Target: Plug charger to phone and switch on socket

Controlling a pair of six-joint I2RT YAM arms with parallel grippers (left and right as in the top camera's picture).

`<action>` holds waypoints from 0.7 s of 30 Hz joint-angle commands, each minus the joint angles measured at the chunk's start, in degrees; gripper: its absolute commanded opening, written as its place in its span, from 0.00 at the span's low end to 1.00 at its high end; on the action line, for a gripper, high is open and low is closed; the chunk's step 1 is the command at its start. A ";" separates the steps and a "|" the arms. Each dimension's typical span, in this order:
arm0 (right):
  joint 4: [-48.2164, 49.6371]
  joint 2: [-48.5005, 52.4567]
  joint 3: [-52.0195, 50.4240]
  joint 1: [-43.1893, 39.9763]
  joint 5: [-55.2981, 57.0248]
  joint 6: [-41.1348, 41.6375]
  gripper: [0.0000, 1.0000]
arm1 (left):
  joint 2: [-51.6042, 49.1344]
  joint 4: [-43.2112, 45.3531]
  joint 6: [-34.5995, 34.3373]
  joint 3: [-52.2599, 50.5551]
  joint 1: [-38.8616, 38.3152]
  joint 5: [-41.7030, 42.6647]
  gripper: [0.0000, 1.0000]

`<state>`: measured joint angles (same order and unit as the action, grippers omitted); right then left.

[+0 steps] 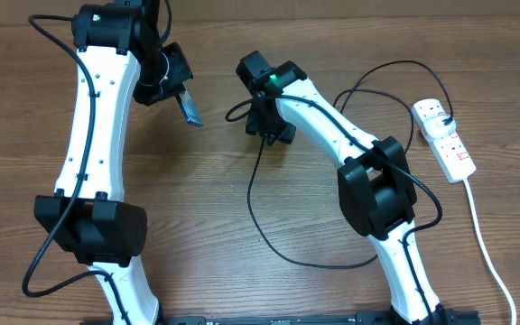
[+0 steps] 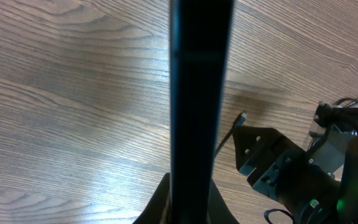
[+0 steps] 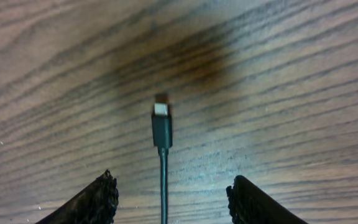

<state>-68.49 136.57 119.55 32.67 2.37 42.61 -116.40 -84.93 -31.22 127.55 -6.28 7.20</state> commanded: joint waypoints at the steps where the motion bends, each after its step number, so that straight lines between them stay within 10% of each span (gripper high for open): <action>1: 0.70 -0.02 -0.04 0.50 2.38 0.92 0.56 | 0.15 0.11 -0.09 0.44 -0.11 -0.33 0.04; 21: 1.55 5.11 -0.39 1.46 3.63 1.95 0.52 | 0.15 0.02 -0.07 0.44 -0.11 -0.17 0.04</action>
<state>-67.11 140.66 119.57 33.95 5.10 43.94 -116.40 -84.95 -31.22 127.55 -6.26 7.22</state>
